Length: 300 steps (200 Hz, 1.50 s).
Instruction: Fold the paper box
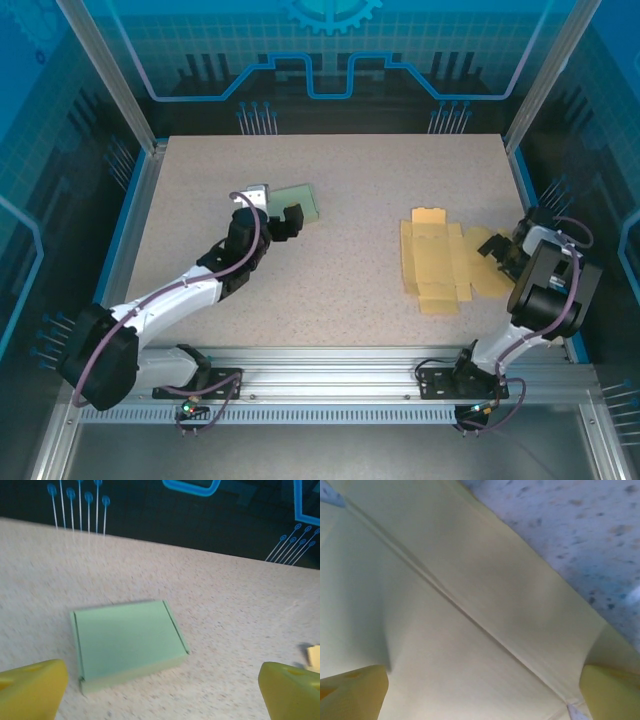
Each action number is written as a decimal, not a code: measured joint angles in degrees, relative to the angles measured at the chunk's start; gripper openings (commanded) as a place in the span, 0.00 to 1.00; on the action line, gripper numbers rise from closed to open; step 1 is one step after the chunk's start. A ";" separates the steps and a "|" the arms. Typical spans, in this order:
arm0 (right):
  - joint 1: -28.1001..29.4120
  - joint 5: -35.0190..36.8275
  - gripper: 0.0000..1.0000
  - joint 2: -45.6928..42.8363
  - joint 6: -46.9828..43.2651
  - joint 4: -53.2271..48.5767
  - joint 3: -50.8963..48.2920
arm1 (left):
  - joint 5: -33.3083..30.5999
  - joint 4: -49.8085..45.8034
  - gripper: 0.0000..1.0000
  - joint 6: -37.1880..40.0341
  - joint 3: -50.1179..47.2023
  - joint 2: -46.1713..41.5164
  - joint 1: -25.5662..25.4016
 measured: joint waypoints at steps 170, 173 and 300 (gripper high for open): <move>29.90 -4.52 0.96 3.74 7.37 3.17 4.52 | 22.43 -3.80 0.79 -22.84 6.99 26.84 -5.68; 30.16 -4.50 0.96 3.74 7.50 3.19 4.52 | 22.58 -3.78 0.78 -22.84 7.10 27.28 -5.75; 31.80 -5.18 0.97 0.35 9.01 5.70 0.55 | 22.03 -3.17 0.00 -19.08 18.64 39.32 -8.02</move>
